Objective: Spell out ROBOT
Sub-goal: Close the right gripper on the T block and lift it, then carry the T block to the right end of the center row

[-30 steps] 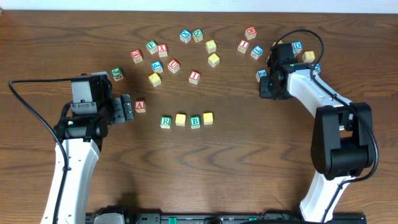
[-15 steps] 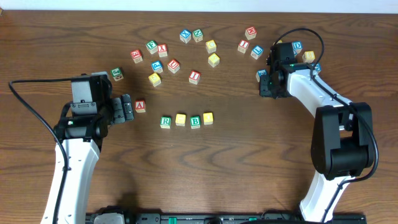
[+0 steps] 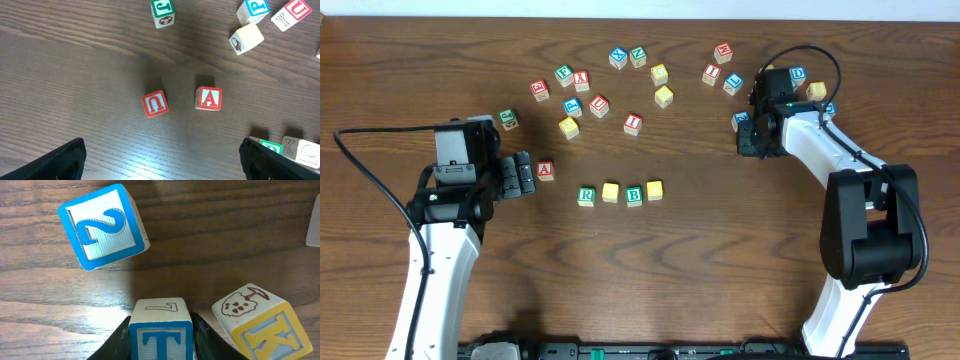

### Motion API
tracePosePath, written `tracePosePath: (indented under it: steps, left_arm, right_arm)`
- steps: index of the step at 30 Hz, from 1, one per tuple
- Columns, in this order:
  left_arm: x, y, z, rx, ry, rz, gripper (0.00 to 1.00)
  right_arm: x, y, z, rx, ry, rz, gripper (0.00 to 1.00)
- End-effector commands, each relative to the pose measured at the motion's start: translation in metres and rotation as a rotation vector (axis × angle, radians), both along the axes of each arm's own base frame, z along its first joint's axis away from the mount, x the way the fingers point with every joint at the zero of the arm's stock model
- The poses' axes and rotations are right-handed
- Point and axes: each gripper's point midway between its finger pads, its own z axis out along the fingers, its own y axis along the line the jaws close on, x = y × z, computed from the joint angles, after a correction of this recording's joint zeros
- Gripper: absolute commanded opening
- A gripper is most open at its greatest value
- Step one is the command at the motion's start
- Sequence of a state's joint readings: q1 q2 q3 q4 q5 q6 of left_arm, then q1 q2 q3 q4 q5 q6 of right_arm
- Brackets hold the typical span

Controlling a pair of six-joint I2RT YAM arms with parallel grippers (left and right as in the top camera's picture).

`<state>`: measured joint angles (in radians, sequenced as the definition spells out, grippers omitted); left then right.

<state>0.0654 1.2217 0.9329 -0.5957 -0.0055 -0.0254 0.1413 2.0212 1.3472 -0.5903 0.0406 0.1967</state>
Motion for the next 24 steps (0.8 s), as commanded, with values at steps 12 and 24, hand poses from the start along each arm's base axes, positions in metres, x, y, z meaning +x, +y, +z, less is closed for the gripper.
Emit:
tracePosePath:
  steps: [12, 24]
  left_arm:
    - [0.005, 0.002, 0.011, 0.006, -0.026, 0.001, 0.96]
    - [0.005, 0.002, 0.011, 0.006, -0.026, 0.001, 0.96]
  right_arm:
    - [0.005, 0.015, 0.003, 0.003, -0.012, 0.024, 0.24]
    - [0.019, 0.032, 0.042, -0.020, -0.043, 0.048, 0.18]
